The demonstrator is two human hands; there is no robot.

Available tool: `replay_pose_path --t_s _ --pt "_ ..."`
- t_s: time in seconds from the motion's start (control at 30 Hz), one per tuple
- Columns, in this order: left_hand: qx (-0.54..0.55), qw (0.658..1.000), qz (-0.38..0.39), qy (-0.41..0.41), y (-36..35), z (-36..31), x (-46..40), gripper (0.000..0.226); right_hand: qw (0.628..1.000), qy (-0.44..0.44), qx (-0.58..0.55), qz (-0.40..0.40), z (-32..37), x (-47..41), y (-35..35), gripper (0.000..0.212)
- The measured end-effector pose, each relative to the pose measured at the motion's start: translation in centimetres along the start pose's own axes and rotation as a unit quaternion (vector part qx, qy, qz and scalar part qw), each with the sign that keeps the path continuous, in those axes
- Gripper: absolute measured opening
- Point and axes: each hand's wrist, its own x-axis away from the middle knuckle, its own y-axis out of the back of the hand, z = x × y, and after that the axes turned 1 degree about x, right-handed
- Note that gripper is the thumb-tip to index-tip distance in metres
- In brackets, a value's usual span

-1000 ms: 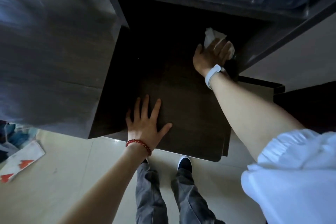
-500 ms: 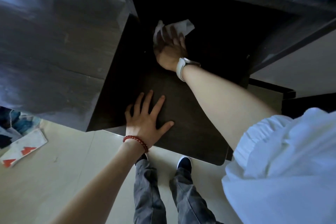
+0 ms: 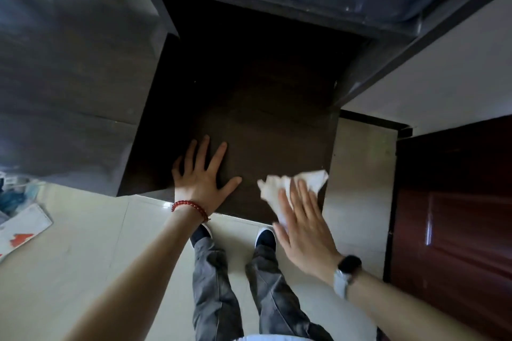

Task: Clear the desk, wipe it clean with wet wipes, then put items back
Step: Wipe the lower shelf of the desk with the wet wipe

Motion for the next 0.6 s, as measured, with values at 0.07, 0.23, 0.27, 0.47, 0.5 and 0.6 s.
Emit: replay_pose_path --t_s 0.07,0.23,0.27,0.47,0.5,0.6 --pt "0.002 1.000 0.001 0.000 0.0 0.0 -0.1 0.085 0.999 0.031 0.016 0.006 -1.9 0.4 0.1 0.061" --pt "-0.004 1.000 0.004 0.001 0.0 -0.1 0.0 0.085 0.984 -0.156 -0.067 -0.047 -5.1 -7.2 2.9 0.057" --pt "-0.006 1.000 0.006 0.001 0.0 0.0 0.0 0.085 0.980 -0.171 -0.081 -0.067 -4.2 -6.6 2.4 0.057" --pt "-0.008 1.000 0.011 -0.003 0.3 0.0 -0.1 0.085 0.989 -0.106 -0.086 -0.048 0.7 3.6 -1.8 0.057" --pt "-0.008 1.000 0.011 -0.004 0.3 0.0 -0.1 0.084 0.990 -0.102 -0.084 -0.052 0.0 3.0 -1.6 0.057" --pt "-0.006 1.000 0.013 -0.005 0.4 -0.1 0.0 0.079 0.984 -0.136 -0.067 -0.096 -1.9 -2.7 0.2 0.056"
